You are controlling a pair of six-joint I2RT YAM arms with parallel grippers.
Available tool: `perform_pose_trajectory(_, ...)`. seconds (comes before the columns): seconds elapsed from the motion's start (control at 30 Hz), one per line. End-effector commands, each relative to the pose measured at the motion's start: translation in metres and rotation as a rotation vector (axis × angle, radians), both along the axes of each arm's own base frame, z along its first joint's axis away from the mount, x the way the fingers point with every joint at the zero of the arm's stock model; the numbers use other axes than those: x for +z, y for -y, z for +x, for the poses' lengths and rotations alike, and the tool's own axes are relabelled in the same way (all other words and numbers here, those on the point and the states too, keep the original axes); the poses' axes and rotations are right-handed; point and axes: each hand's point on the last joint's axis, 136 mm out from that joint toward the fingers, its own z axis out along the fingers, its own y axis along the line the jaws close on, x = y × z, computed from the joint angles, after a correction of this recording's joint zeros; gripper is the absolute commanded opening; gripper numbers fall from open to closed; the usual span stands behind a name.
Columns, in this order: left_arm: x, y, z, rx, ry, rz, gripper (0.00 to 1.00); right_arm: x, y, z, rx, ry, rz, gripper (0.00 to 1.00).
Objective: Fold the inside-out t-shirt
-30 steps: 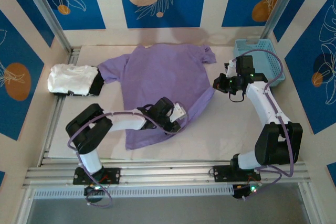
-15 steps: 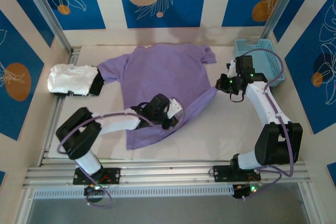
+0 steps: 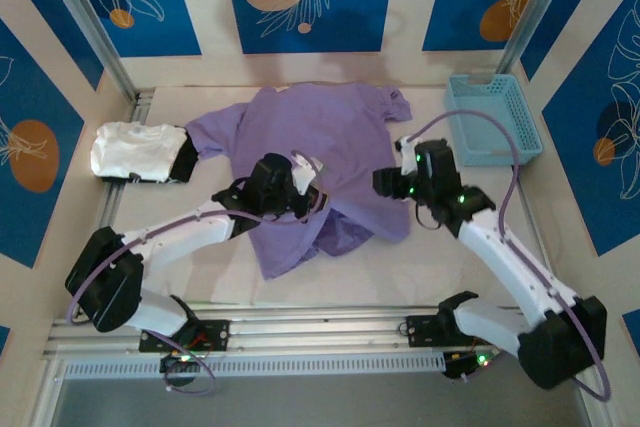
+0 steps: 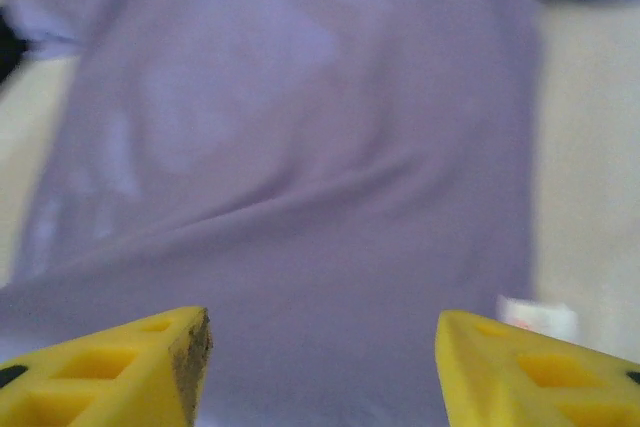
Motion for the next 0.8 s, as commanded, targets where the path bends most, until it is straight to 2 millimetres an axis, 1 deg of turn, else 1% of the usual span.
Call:
perform_pose_trajectory(0.0, 0.042, -0.004, 0.005, 0.020, -0.040, -0.095, 0.00, -0.003, -0.049, -0.021, 0.199, 0.172, 0.068, 0.57)
perform_pose_trajectory(0.07, 0.054, -0.008, 0.008, 0.030, -0.056, -0.109, 0.00, -0.014, -0.071, -0.033, 0.273, 0.250, 0.067, 0.51)
perform_pose_trajectory(0.17, 0.073, -0.013, 0.012, 0.046, -0.057, -0.116, 0.00, -0.036, -0.103, -0.043, 0.364, 0.361, 0.003, 0.49)
perform_pose_trajectory(0.27, 0.086, -0.013, 0.008, 0.026, -0.059, -0.109, 0.00, -0.061, -0.130, -0.039, 0.422, 0.402, -0.107, 0.47)
perform_pose_trajectory(0.3, 0.089, -0.013, 0.007, 0.021, -0.055, -0.105, 0.00, -0.065, -0.138, -0.037, 0.438, 0.427, -0.133, 0.45)
perform_pose_trajectory(0.33, 0.091, -0.013, 0.007, 0.016, -0.053, -0.099, 0.00, -0.073, -0.143, -0.034, 0.447, 0.437, -0.158, 0.42)
perform_pose_trajectory(0.5, 0.103, -0.016, 0.002, -0.019, -0.025, -0.071, 0.00, -0.095, -0.155, -0.013, 0.436, 0.559, -0.227, 0.35)
perform_pose_trajectory(0.57, 0.109, -0.014, -0.002, -0.044, -0.017, -0.078, 0.00, -0.102, -0.153, 0.000, 0.391, 0.587, -0.266, 0.31)
perform_pose_trajectory(0.67, 0.114, -0.018, -0.003, -0.050, 0.019, -0.063, 0.00, -0.105, -0.147, 0.009, 0.372, 0.620, -0.267, 0.28)
perform_pose_trajectory(0.77, 0.113, -0.023, -0.002, -0.047, 0.054, -0.025, 0.00, -0.102, -0.138, 0.008, 0.388, 0.617, -0.244, 0.28)
